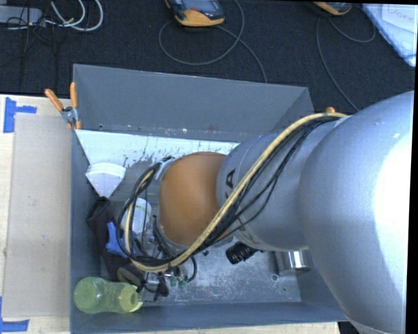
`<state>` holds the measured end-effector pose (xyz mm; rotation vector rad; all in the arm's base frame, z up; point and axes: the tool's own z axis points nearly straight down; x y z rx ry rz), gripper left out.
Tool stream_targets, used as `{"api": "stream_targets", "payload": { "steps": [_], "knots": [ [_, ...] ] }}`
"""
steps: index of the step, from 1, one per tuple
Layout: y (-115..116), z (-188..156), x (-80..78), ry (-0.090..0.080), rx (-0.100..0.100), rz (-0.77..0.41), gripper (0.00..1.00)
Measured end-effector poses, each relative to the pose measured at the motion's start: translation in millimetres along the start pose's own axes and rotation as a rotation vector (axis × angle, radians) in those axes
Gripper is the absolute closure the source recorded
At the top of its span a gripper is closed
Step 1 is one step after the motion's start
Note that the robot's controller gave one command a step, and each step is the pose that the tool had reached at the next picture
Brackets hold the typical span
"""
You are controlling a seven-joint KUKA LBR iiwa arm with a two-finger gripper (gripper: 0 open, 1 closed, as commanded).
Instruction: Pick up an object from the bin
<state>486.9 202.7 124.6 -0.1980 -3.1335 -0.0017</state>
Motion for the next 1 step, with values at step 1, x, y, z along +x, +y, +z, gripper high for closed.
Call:
{"api": "stream_targets", "payload": {
  "steps": [1],
  "knots": [
    [-5.9,52.7,10.0,-0.004,-0.003,0.063,0.00]
  ]
}}
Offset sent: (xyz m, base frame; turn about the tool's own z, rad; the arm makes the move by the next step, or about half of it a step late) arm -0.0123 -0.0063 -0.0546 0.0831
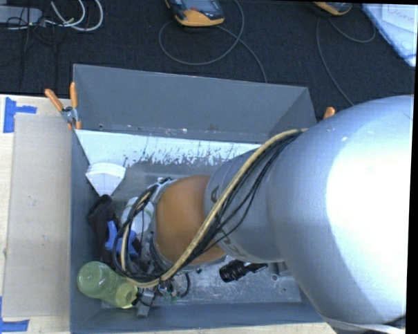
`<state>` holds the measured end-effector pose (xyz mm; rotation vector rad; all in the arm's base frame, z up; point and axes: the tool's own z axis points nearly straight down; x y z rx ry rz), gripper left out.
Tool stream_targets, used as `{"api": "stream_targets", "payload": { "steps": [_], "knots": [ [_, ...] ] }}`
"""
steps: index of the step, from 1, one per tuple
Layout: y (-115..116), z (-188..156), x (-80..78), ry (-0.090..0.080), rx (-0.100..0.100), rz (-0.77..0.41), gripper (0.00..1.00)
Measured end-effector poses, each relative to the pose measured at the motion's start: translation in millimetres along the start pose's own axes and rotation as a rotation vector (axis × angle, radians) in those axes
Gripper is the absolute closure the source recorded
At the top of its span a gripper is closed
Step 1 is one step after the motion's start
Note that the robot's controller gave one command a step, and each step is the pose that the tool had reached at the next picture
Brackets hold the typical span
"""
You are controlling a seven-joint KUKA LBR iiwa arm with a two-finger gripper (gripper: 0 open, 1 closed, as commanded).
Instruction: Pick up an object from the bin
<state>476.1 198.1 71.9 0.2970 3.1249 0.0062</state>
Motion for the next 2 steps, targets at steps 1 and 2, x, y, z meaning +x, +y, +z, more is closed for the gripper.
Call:
{"api": "stream_targets", "payload": {
  "steps": [1,2],
  "knots": [
    [-1.7,1.7,1.4,0.006,0.003,0.013,1.00],
    [-1.8,1.7,1.4,0.006,0.003,0.016,1.00]
  ]
}}
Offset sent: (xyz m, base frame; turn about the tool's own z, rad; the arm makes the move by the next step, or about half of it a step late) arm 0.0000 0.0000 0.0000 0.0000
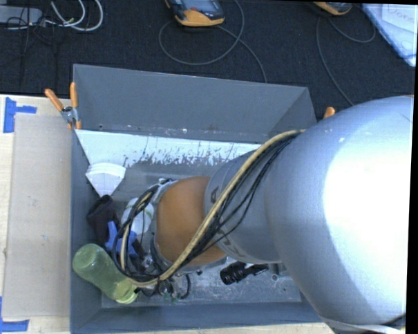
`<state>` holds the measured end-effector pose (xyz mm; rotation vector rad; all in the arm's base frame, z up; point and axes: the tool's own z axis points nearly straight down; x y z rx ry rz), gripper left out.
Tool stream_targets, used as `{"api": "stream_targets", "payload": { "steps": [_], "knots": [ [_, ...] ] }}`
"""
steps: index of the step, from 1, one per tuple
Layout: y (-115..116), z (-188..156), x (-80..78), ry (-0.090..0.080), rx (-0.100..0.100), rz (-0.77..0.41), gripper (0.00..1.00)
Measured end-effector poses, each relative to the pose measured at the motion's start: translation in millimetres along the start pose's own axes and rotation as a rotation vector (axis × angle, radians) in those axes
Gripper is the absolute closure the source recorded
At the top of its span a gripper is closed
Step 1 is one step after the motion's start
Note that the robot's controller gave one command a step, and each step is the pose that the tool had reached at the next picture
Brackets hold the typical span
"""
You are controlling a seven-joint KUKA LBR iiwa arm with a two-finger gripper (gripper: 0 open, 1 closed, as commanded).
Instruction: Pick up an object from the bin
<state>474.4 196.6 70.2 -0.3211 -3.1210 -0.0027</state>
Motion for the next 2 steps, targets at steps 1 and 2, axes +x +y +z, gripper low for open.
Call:
{"api": "stream_targets", "payload": {
  "steps": [1,2],
  "knots": [
    [-0.5,-2.9,0.7,0.002,0.002,0.001,1.00],
    [-2.3,-23.2,2.8,0.009,0.007,0.001,1.00]
  ]
}}
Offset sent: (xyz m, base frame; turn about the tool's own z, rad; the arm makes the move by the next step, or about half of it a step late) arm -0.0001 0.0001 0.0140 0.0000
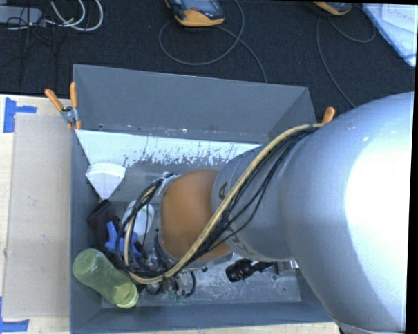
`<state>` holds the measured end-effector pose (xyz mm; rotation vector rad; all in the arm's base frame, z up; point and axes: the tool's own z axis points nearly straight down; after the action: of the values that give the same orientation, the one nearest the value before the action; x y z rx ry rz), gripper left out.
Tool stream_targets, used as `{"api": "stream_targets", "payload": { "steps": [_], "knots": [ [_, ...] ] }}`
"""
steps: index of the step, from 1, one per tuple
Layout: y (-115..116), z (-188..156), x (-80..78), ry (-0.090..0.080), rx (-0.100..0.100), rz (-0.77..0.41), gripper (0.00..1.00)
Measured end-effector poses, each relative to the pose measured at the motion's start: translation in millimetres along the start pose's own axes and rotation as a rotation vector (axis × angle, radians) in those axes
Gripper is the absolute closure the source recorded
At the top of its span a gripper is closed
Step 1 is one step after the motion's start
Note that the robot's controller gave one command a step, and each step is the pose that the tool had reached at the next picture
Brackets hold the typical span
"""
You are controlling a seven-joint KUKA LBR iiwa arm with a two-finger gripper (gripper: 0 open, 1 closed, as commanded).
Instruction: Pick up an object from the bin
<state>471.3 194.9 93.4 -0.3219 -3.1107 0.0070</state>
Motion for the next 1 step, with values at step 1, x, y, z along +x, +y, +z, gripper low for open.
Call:
{"api": "stream_targets", "payload": {
  "steps": [1],
  "knots": [
    [0.4,-22.4,-0.8,-0.004,-0.002,-0.001,1.00]
  ]
}}
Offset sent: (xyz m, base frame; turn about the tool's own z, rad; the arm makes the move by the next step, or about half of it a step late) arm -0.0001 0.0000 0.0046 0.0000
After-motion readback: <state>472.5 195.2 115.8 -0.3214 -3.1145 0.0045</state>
